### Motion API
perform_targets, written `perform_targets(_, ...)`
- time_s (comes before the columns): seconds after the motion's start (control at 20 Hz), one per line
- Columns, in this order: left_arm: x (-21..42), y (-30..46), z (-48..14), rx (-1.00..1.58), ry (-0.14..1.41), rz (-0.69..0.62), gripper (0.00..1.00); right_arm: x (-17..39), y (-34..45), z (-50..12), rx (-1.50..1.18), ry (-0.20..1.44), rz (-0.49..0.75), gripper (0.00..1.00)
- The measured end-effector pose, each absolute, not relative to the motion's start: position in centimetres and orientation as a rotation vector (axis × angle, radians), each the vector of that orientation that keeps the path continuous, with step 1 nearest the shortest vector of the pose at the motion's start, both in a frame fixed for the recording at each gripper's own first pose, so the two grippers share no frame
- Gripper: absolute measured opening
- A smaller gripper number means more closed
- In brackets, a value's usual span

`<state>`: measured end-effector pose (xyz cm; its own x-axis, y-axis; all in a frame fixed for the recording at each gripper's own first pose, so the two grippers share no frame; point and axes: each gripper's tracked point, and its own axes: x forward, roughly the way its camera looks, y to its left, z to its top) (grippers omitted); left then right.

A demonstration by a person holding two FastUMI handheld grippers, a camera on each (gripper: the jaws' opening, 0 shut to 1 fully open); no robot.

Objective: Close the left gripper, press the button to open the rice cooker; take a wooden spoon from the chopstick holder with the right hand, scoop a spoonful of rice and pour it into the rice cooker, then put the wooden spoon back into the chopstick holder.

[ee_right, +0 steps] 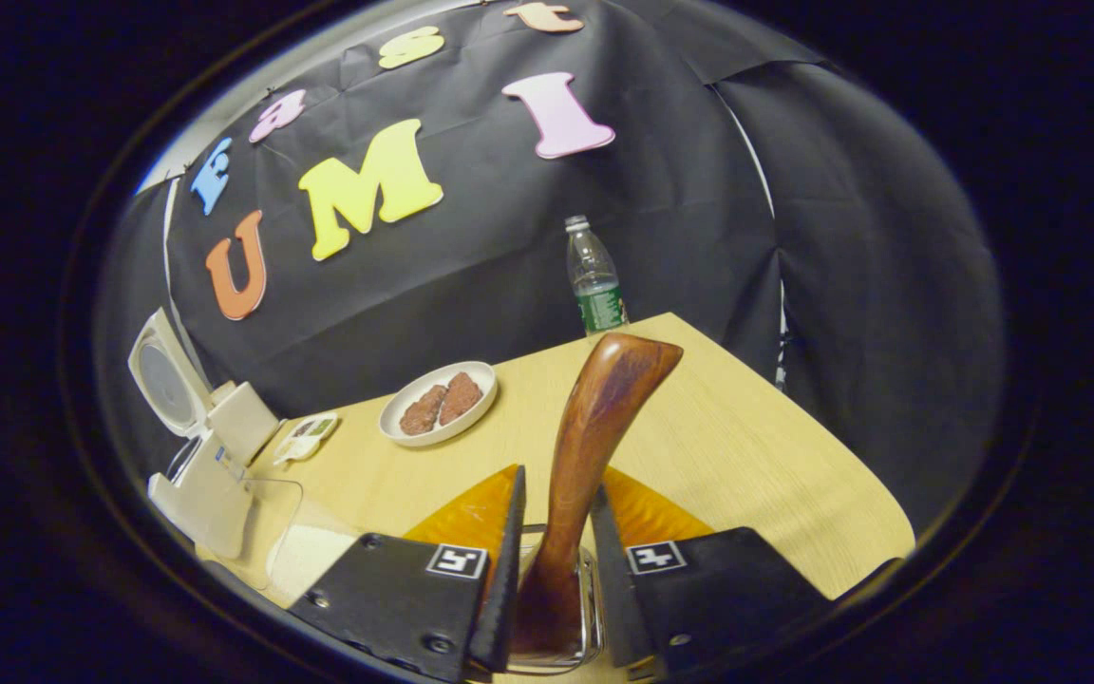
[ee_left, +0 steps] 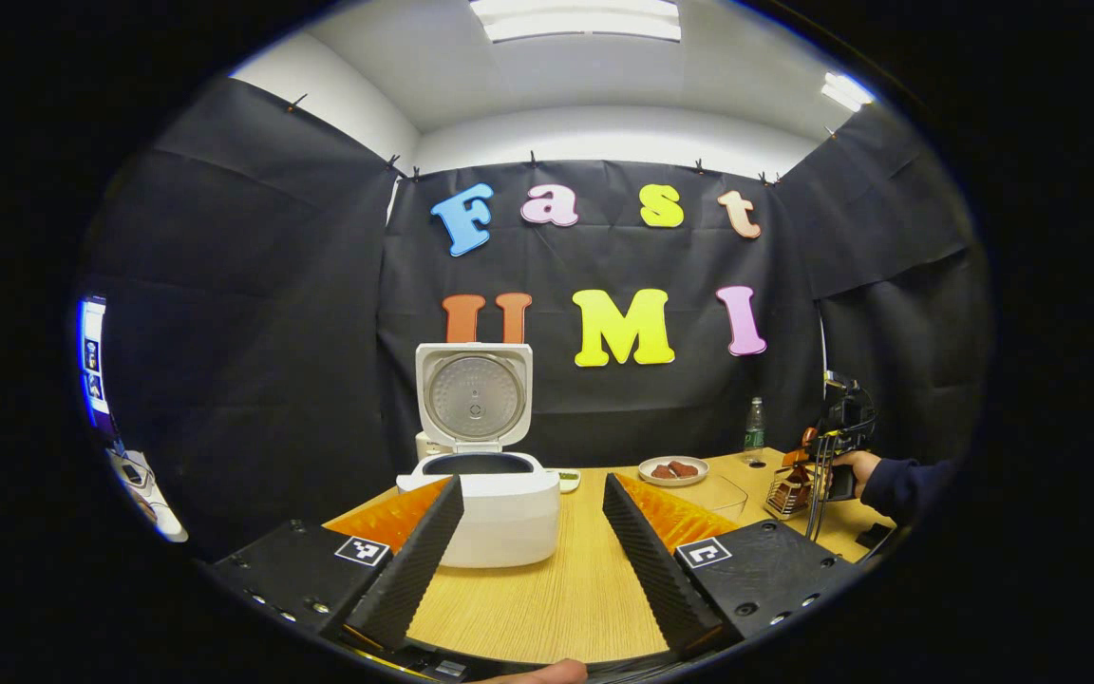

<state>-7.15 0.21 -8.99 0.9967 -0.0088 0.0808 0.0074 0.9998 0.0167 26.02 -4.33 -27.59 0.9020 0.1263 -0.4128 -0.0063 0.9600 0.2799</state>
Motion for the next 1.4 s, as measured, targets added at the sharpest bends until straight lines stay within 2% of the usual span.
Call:
perform_targets(0.1,-7.0,0.5,-9.5,0.010,-0.066,-0.010,0.94,25.7,-4.0,-27.0,0.273,0.446,0.066,0.24)
perform_targets(0.3,-7.2,2.2,-9.5,-0.006,-0.062,0.038,0.94,24.1,-3.4,-24.4,0.139,0.391,0.053,0.16)
perform_targets(0.65,-8.8,2.5,-8.2,-0.031,-0.106,0.005,0.94,20.5,-0.2,-16.8,0.020,0.263,0.048,0.10)
perform_targets(0.95,-9.7,3.8,-8.4,-0.046,-0.110,0.004,0.94,17.8,7.0,-11.7,-0.022,0.159,0.132,0.09)
perform_targets(1.2,-9.7,4.0,-9.4,-0.037,-0.088,-0.002,0.94,16.6,14.6,-11.0,-0.073,0.108,0.197,0.08)
perform_targets(1.4,-9.5,4.6,-9.8,-0.038,-0.077,0.005,0.94,16.9,19.1,-13.7,-0.092,0.116,0.218,0.08)
